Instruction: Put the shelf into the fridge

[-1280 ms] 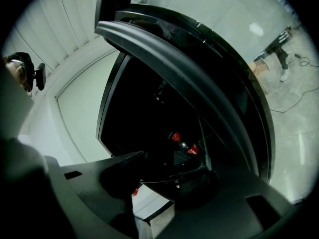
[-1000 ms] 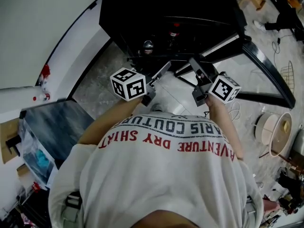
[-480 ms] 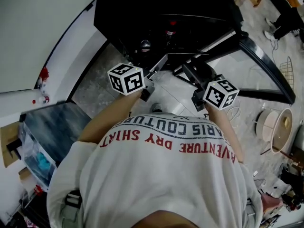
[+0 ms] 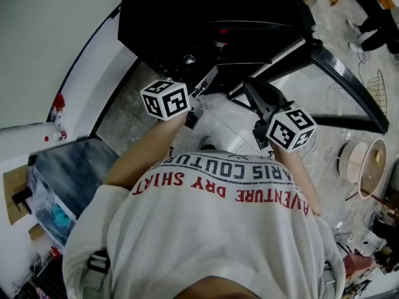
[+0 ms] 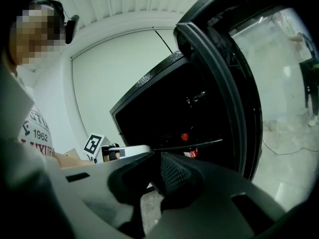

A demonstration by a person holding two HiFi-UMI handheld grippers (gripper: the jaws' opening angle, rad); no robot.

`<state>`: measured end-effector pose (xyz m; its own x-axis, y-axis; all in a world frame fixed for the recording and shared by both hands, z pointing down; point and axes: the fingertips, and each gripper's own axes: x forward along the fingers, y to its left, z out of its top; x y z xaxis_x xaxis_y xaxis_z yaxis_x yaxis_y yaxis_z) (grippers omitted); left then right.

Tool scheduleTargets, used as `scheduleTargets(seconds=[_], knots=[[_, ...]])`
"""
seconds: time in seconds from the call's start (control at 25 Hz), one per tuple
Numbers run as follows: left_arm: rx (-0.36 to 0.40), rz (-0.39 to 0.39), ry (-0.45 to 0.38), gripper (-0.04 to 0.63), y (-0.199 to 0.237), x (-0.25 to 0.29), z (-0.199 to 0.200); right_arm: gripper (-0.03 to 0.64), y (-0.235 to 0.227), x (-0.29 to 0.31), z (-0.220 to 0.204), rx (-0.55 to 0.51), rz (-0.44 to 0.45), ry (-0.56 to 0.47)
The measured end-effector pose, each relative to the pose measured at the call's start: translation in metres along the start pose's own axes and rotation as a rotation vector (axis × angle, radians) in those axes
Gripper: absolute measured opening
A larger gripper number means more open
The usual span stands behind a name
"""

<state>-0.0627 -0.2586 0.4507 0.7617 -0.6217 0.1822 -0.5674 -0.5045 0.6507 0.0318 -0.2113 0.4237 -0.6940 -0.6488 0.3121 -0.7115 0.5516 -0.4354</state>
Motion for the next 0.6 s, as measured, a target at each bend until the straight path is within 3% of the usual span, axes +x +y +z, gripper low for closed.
scheduleTargets(seconds=[0.6], knots=[[0.025, 0.037, -0.032, 0.144, 0.013, 0.015, 0.014, 0.037, -0.007, -0.002, 0.014, 0.002, -0.063, -0.028]])
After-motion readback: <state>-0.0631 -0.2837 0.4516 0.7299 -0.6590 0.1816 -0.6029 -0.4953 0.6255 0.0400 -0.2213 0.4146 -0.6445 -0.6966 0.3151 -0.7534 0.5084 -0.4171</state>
